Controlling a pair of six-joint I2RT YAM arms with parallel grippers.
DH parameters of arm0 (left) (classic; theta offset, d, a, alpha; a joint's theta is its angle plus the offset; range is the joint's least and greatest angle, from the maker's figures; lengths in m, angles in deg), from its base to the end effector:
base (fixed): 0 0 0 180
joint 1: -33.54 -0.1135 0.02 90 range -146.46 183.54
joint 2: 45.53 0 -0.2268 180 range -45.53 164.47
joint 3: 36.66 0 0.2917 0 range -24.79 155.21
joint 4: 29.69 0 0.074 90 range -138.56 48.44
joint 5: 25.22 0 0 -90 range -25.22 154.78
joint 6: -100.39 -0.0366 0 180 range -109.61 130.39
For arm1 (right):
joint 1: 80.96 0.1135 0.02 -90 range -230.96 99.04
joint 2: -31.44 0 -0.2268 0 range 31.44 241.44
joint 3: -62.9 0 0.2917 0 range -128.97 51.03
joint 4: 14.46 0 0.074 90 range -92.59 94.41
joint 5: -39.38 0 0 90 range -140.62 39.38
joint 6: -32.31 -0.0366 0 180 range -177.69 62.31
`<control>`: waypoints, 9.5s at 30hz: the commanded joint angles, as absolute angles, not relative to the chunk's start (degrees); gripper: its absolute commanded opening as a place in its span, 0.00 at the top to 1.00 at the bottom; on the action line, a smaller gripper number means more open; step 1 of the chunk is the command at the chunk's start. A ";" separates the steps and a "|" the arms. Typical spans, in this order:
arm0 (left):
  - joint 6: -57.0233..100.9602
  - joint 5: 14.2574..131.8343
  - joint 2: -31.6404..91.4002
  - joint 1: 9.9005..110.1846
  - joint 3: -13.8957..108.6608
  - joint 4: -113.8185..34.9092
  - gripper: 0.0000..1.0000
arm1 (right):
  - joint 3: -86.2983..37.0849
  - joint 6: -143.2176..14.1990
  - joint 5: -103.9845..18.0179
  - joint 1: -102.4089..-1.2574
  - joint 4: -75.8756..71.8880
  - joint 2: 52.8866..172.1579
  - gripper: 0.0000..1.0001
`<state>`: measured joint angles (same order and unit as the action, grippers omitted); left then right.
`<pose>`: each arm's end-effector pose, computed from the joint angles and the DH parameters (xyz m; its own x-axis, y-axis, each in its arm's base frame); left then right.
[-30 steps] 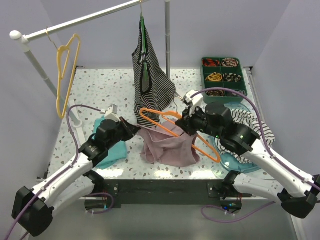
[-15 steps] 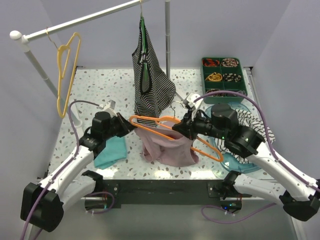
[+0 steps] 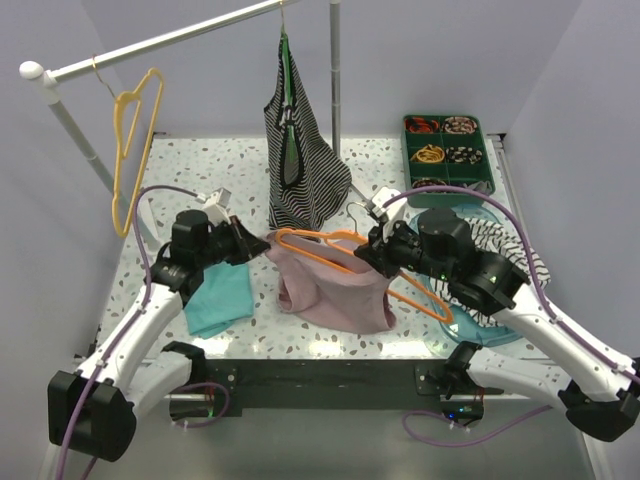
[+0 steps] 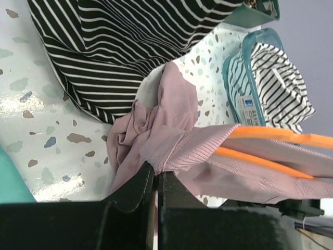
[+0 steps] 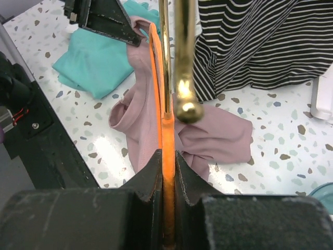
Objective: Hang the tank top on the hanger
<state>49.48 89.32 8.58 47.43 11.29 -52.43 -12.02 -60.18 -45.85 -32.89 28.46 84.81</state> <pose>0.2594 -0.0798 0.2141 -0.7244 -0.4117 -0.5529 0.1476 0.6908 -0.7078 0.1707 0.1946 0.3624 -0.2777 -0.2444 -0.9291 -0.7818 0.6195 0.0707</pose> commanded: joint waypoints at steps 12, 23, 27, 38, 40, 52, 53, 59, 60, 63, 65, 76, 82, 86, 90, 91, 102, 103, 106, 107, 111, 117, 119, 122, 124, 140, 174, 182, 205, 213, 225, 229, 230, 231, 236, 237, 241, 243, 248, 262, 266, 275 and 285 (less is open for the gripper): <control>32.81 95.10 6.77 46.73 21.35 -64.22 1.00 | -17.35 -58.92 -52.03 -32.88 29.40 82.33 1.00; 28.05 99.41 4.66 46.73 21.97 -68.19 1.00 | -18.41 -58.05 -53.61 -32.88 30.19 82.07 1.00; 29.72 97.49 4.57 46.73 22.49 -67.22 1.00 | -18.76 -58.22 -49.23 -32.88 30.63 83.03 1.00; 33.77 99.05 8.08 46.73 32.77 -64.50 1.00 | -16.82 -59.28 -39.82 -32.88 29.67 82.33 1.00; 33.51 99.68 8.61 46.73 33.83 -65.02 1.00 | -17.09 -59.10 -38.42 -32.88 29.58 82.51 1.00; 29.03 109.16 8.88 46.73 45.60 -68.63 1.00 | -24.47 -60.68 -38.68 -32.88 26.42 84.70 1.00; 28.93 109.95 8.97 46.73 47.18 -68.80 0.98 | -24.82 -61.29 -37.80 -32.80 25.28 84.96 1.00; 30.07 115.14 8.79 46.73 50.88 -66.09 0.96 | -28.25 -61.83 -37.26 -32.88 24.22 86.90 1.00; 30.08 114.19 8.79 46.73 51.32 -66.51 0.96 | -28.51 -61.74 -37.26 -32.88 24.13 86.90 1.00; 29.11 113.56 9.05 46.73 52.99 -67.14 0.96 | -28.51 -61.65 -35.77 -32.97 24.74 86.90 1.00; 29.28 114.62 8.97 46.73 53.87 -66.43 0.96 | -28.51 -61.21 -36.30 -32.88 25.71 86.99 1.00; 29.81 114.80 13.27 46.73 63.10 -66.25 0.76 | -28.00 -65.77 -28.30 -32.80 17.56 85.76 1.00; 27.53 111.36 13.89 46.73 63.89 -69.60 0.31 | -24.38 -66.75 -30.06 -32.88 15.87 84.88 1.00; 26.56 113.29 13.45 46.73 65.91 -68.28 0.21 | -30.94 -65.34 -30.76 -32.88 18.94 85.40 1.00; 27.26 115.49 13.10 46.73 68.89 -61.89 0.19 | -40.88 -64.82 -28.65 -32.88 21.05 88.47 1.00; 27.79 115.76 12.57 46.73 69.51 -60.12 0.19 | -43.78 -64.29 -28.04 -32.80 22.71 89.44 1.00; 28.24 119.71 8.96 46.73 75.06 -46.38 0.13 | -40.22 -67.80 -24.17 -32.88 17.99 89.89 1.00; 27.62 121.11 9.31 46.73 74.88 -47.26 0.14 | -39.25 -68.41 -23.39 -32.88 17.19 89.98 1.00; 23.32 124.18 9.76 46.73 73.13 -53.06 0.16 | -37.48 -68.07 -23.03 -32.88 17.80 90.24 1.00; 22.00 125.68 9.84 46.73 72.25 -56.12 0.16 | -37.30 -68.07 -22.94 -32.88 17.98 90.41 1.00; 14.98 130.52 9.58 46.73 66.10 -62.03 0.19 | -37.74 -67.19 -21.53 -32.88 19.82 92.08 1.00; 7.58 132.55 10.63 46.81 59.42 -66.43 0.17 | -37.57 -65.78 -21.01 -32.88 23.24 92.70 1.00; 6.88 133.51 11.60 46.90 59.41 -67.48 0.17 | -37.04 -65.43 -21.01 -32.88 23.95 92.00 1.00; 5.64 134.22 12.66 47.52 59.33 -68.19 0.18 | -35.99 -64.64 -21.35 -32.88 25.53 90.95 1.00; 5.55 135.27 12.31 48.39 58.45 -67.93 0.18 | -35.28 -64.02 -21.97 -32.88 26.59 89.89 1.00; 3.18 125.43 9.76 61.31 48.43 -73.20 0.33 | -31.24 -62.00 -21.36 -32.88 30.19 87.08 1.00; 12.76 118.31 5.72 65.80 39.38 -63.89 1.00 | -32.12 -61.03 -34.88 -32.88 27.56 88.31 0.58; 16.71 114.89 3.96 65.80 36.83 -61.16 1.00 | -30.54 -61.82 -43.12 -32.88 25.80 86.73 0.28; 24.98 100.21 -0.09 65.80 36.38 -60.54 1.00 | -12.52 -75.36 -53.88 -32.88 25.36 77.58 0.41; 24.89 99.85 0.00 65.80 39.20 -61.95 1.00 | -11.73 -76.68 -53.08 -32.88 21.93 81.18 0.42; 23.22 96.69 -1.40 65.80 39.20 -66.25 1.00 | -18.84 -76.68 -58.25 -32.80 25.27 80.40 1.00; 22.78 95.29 -2.55 65.80 39.02 -67.49 1.00 | -22.62 -75.45 -61.08 -32.80 27.55 80.92 1.00; 22.78 94.85 -2.90 65.80 39.20 -67.57 1.00 | -23.84 -75.27 -61.17 -32.88 28.08 81.71 1.00; 22.69 94.41 -3.25 65.80 39.28 -67.49 1.00 | -24.20 -75.27 -61.43 -32.80 28.61 82.06 1.00; 22.34 94.84 -3.95 65.80 40.95 -69.32 1.00 | -24.73 -75.27 -67.06 -32.80 30.10 82.77 1.00; 22.25 94.93 -4.13 65.80 41.04 -69.59 1.00 | -25.26 -75.27 -67.41 -32.88 30.45 83.73 0.99; 22.69 94.06 -5.53 65.80 40.87 -70.73 1.00 | -27.37 -75.36 -64.34 -32.88 30.90 85.14 0.74; 23.31 93.18 -7.11 65.80 40.43 -72.14 1.00 | -27.72 -75.45 -63.63 -32.88 30.55 85.14 0.54; 25.68 91.95 -12.29 65.80 36.66 -74.96 1.00 | -28.16 -74.66 -62.75 -32.88 30.81 84.09 0.42; 34.12 73.34 -17.14 65.80 42.61 -93.74 1.00 | -27.99 -72.72 -68.47 -32.88 30.81 84.44 0.40; 35.26 68.22 -18.10 65.80 45.43 -97.71 1.00 | -27.99 -72.72 -68.03 -32.88 30.72 85.14 0.40; 37.63 55.30 -18.28 65.80 51.06 -104.84 1.00 | -28.34 -72.46 -67.41 -32.88 30.46 86.64 0.41; 35.61 47.84 -10.99 65.80 60.28 -105.63 1.00 | -28.60 -72.20 -67.59 -32.80 30.81 86.55 0.41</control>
